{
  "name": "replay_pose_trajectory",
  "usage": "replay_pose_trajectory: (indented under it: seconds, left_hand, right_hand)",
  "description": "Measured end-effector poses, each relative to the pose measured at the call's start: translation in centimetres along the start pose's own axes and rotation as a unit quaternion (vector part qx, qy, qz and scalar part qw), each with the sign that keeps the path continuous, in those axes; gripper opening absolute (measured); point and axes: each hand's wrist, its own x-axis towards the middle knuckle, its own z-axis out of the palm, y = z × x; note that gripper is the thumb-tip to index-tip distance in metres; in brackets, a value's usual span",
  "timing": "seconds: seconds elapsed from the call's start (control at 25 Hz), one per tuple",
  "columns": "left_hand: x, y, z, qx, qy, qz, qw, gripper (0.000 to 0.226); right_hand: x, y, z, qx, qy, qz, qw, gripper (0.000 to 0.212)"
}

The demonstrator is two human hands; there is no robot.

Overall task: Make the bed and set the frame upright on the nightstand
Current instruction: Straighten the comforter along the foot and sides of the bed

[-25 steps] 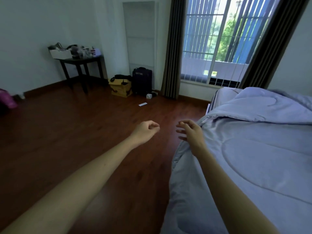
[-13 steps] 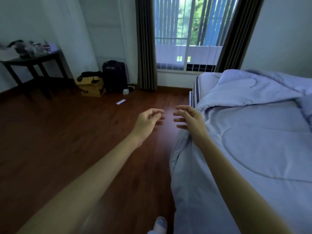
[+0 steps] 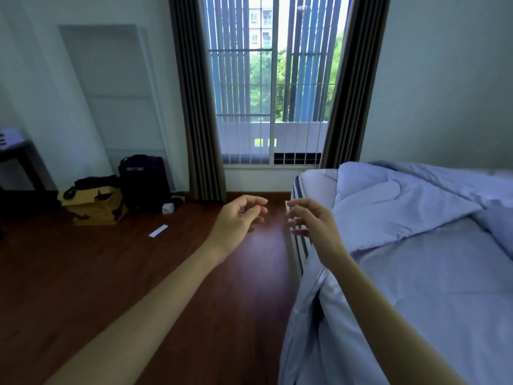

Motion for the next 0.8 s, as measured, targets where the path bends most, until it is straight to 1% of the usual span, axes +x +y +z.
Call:
replay_pose_trajectory:
  seconds: [0.08, 0.2, 0.28, 0.48, 0.56, 0.68, 0.8]
  left_hand:
    - [4.6, -2.1, -0.3, 0.029, -0.03, -0.005, 0.999, 0.022]
    - [12.3, -5.3, -0.5, 0.026, -0.073, -0.013, 0.997, 0.021]
    - [17.7, -7.0, -0.7, 0.029, -0.106, -0.001, 0.994, 0.02]
    - [31.3, -9.8, 0.4, 0.079, -0.213, 0.042, 0.973, 0.02]
    - [35.7, -10.8, 3.1, 0.082, -0.265, 0.043, 0.96, 0.019]
    - [39.7, -12.2, 9.0, 0.084, -0.351, 0.057, 0.931, 0.02]
    - [42.8, -13.1, 15.9, 0.081, -0.423, 0.067, 0.9, 0.02]
  right_hand:
    - [3.8, 1.4, 0.0, -0.004, 0.011, 0.004, 1.0, 0.017]
    - [10.3, 4.1, -0.1, -0.011, 0.057, 0.002, 0.998, 0.017]
    - [14.5, 6.0, -0.2, -0.016, 0.087, 0.006, 0.996, 0.017]
    - [22.4, 9.6, -2.7, -0.03, 0.199, 0.04, 0.979, 0.018]
    - [23.8, 10.9, -5.0, -0.046, 0.253, 0.056, 0.965, 0.019]
    - [24.9, 13.0, -9.6, -0.06, 0.333, 0.081, 0.937, 0.02]
    - [25.7, 15.4, -15.2, -0.065, 0.435, 0.107, 0.892, 0.019]
